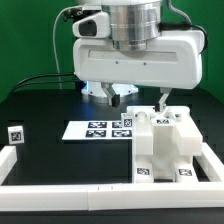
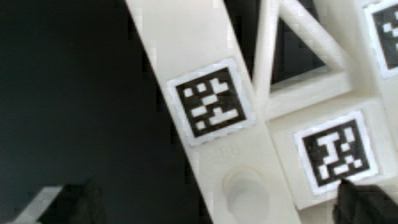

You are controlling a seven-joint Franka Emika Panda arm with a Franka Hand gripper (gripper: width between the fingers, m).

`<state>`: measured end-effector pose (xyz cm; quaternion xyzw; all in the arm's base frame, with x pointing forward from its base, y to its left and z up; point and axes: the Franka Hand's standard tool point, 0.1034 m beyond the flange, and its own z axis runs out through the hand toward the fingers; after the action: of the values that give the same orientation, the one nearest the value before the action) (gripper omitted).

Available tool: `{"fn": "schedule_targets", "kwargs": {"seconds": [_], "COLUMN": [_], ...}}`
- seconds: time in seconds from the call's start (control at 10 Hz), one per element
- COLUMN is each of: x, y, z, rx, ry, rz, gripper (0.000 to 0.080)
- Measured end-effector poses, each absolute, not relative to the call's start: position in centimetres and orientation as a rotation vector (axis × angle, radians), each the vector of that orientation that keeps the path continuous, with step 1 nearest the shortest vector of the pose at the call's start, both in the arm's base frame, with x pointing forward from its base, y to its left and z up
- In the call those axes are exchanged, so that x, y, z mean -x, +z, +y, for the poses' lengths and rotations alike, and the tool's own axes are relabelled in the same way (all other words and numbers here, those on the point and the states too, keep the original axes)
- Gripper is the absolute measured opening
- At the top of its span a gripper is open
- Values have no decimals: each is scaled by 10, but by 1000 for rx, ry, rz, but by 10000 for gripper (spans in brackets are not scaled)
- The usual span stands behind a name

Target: Assemble chair

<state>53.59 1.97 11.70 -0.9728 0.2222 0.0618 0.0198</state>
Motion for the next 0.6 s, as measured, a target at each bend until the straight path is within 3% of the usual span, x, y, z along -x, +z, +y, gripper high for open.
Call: {"fn": "schedule_targets", "kwargs": {"seconds": [0.4, 0.6], "x": [-533, -502], "y": [116, 125], "z": [19, 18], "rx": [3019, 3007], "ry": [197, 226], "rz": [674, 556], "gripper": [649, 649]}}
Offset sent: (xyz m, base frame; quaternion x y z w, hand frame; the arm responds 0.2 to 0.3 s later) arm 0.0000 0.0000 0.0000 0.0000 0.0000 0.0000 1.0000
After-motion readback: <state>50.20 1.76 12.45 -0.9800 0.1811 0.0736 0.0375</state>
